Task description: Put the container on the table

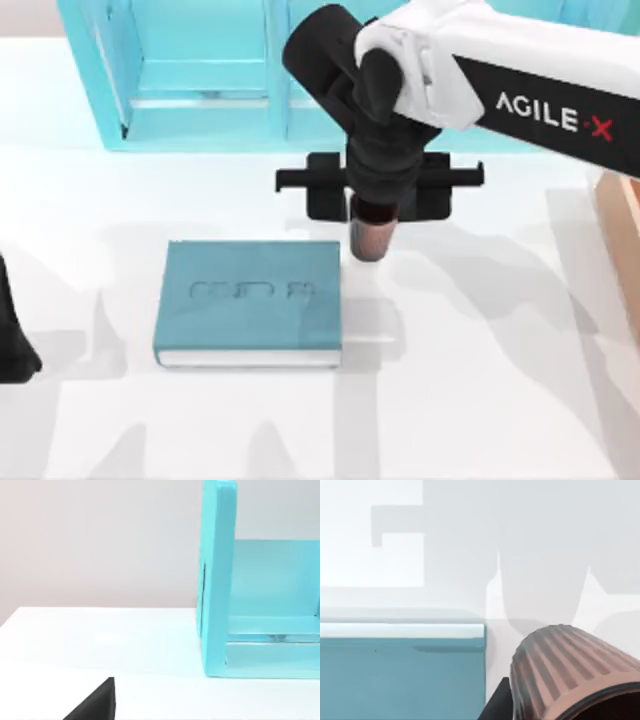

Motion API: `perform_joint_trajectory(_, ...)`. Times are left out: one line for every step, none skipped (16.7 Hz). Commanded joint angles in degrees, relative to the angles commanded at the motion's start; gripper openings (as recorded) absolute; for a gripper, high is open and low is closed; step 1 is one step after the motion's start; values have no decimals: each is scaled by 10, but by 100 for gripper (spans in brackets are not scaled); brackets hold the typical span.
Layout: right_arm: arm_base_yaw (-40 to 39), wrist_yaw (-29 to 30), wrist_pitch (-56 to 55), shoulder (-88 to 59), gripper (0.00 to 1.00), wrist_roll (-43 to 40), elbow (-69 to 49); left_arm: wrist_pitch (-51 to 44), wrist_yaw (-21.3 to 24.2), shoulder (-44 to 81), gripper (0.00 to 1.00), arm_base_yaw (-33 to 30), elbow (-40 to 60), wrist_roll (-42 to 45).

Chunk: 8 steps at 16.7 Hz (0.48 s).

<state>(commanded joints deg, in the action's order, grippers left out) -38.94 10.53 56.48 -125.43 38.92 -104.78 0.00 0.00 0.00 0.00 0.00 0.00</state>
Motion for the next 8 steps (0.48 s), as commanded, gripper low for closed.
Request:
perform_joint_trajectory(0, 0, 0, 0, 68, 0, 0, 0, 0, 0, 100, 0, 0, 0)
perform_joint_trajectory(0, 0, 0, 0, 75, 0, 0, 0, 0, 0, 100, 0, 0, 0)
perform_joint_trajectory(0, 0, 0, 0, 83, 0, 0, 0, 0, 0, 100, 0, 0, 0)
perform_joint_trajectory(0, 0, 0, 0, 90, 0, 0, 0, 0, 0, 100, 0, 0, 0)
perform_joint_trajectory(0, 0, 0, 0, 98, 0, 0, 0, 0, 0, 100, 0, 0, 0)
perform_joint_trajectory(0, 0, 0, 0, 100, 0, 0, 0, 0, 0, 100, 0, 0, 0)
perform_joint_trajectory(0, 0, 0, 0, 100, 0, 0, 0, 0, 0, 100, 0, 0, 0)
perform_joint_trajectory(0, 0, 0, 0, 100, 0, 0, 0, 0, 0, 100, 0, 0, 0)
